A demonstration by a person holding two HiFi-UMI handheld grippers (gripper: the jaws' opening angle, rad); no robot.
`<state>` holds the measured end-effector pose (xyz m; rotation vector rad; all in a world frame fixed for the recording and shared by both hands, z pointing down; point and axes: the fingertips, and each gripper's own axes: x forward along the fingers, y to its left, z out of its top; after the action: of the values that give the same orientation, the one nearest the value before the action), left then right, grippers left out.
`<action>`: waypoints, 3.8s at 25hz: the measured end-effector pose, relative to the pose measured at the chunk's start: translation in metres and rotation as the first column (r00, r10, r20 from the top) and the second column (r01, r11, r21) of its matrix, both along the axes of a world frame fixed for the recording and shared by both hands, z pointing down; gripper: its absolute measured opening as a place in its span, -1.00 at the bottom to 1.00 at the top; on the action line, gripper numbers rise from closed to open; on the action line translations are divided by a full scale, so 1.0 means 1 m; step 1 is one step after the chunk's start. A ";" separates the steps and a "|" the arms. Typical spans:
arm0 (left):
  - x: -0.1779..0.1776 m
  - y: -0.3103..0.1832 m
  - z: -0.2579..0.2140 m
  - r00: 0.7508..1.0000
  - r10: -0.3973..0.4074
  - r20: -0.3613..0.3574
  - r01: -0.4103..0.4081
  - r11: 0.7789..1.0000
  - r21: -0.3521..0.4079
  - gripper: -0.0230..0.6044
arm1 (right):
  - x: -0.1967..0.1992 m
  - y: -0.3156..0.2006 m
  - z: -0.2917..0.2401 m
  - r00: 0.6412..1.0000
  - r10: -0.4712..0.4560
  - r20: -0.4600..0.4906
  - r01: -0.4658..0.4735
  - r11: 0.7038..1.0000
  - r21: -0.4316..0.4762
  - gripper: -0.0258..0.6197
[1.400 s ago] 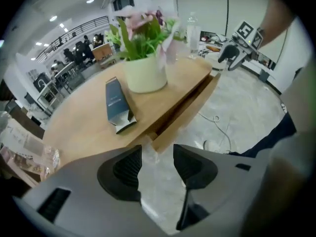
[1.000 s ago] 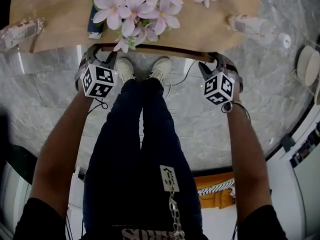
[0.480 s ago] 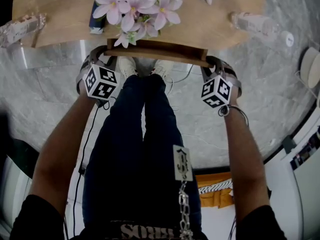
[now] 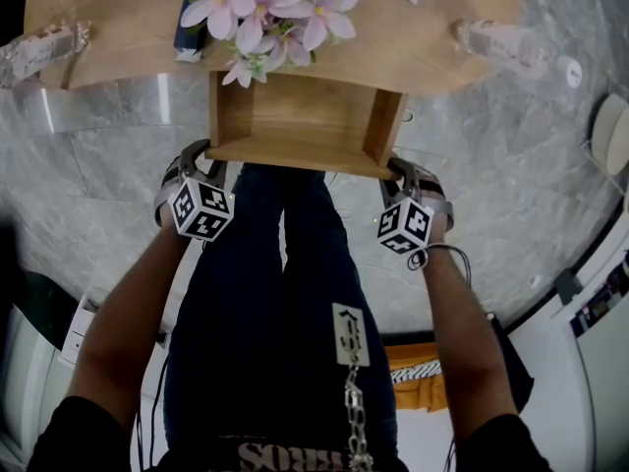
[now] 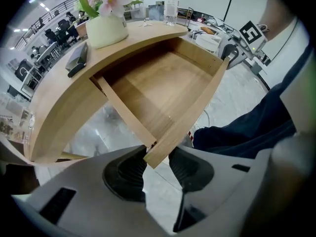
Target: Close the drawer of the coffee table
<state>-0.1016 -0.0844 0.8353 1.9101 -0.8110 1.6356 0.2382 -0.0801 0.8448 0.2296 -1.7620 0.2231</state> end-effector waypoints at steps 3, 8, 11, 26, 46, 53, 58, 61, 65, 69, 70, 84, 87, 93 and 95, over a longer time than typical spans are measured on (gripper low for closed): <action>0.000 0.007 0.004 1.000 0.010 0.002 -0.010 1.000 -0.002 -0.43 | 0.000 0.008 0.003 1.000 -0.010 -0.002 0.010 1.000 0.004 -0.55; -0.001 0.010 0.007 1.000 0.024 0.007 -0.024 1.000 -0.006 -0.44 | -0.001 0.010 0.007 1.000 -0.022 -0.005 0.021 1.000 -0.004 -0.55; 0.002 0.015 0.008 1.000 0.026 0.004 -0.026 1.000 -0.013 -0.44 | 0.002 0.013 0.008 1.000 -0.027 -0.013 0.027 1.000 -0.010 -0.55; 0.005 0.020 0.007 1.000 0.019 -0.017 -0.020 0.999 -0.042 -0.44 | 0.006 0.015 0.008 0.999 -0.029 -0.035 0.028 0.999 -0.041 -0.55; 0.002 -0.096 0.002 0.999 -0.024 -0.046 0.029 0.995 0.098 -0.43 | 0.002 -0.099 0.000 1.000 0.025 -0.002 -0.025 0.998 0.062 -0.54; 0.000 -0.145 0.000 0.983 -0.139 -0.116 0.154 0.979 0.135 -0.40 | 0.002 -0.153 -0.002 0.989 0.143 0.032 -0.146 0.983 0.113 -0.45; -0.006 -0.155 -0.004 0.862 -0.470 -0.192 0.486 0.872 0.050 -0.39 | 0.013 -0.171 -0.010 0.879 0.468 0.098 -0.475 0.876 0.082 -0.22; -0.007 -0.146 -0.022 0.816 -0.537 -0.213 0.558 0.828 0.050 -0.45 | 0.022 -0.168 -0.034 0.809 0.568 0.150 -0.584 0.807 0.092 -0.22; -0.003 -0.123 -0.102 0.848 -0.474 -0.237 0.517 0.839 0.170 -0.76 | 0.021 -0.150 -0.117 0.770 0.592 0.239 -0.627 0.771 0.110 -0.25; 0.029 -0.152 -0.246 0.825 -0.308 -0.474 0.481 0.822 0.304 -0.86 | -0.016 -0.167 -0.257 0.638 0.593 0.491 -0.710 0.699 0.079 -0.77; 0.039 -0.167 -0.285 0.813 -0.251 -0.525 0.472 0.813 0.342 -0.86 | -0.027 -0.181 -0.293 0.585 0.582 0.565 -0.729 0.682 0.054 -0.79; 0.040 -0.227 -0.582 0.806 -0.036 -0.591 0.494 0.592 0.637 -0.86 | -0.090 -0.218 -0.550 0.378 0.327 0.866 -0.732 0.678 0.063 -0.82; 0.037 -0.228 -0.591 0.805 -0.032 -0.593 0.497 0.581 0.644 -0.86 | -0.091 -0.215 -0.551 0.379 0.319 0.869 -0.739 0.669 0.077 -0.82; 0.045 -0.245 -0.597 0.827 0.062 -0.558 0.403 0.628 0.666 -0.86 | -0.090 -0.211 -0.543 0.351 0.388 0.852 -0.794 0.605 0.052 -0.82; 0.044 -0.257 -0.595 0.832 0.081 -0.549 0.377 0.644 0.666 -0.86 | -0.095 -0.214 -0.544 0.334 0.404 0.851 -0.814 0.579 0.045 -0.82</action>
<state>-0.0575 -0.3416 0.2404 2.5688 -1.5047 0.5449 0.1429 -0.2946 0.3004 1.4417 -2.5109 0.5234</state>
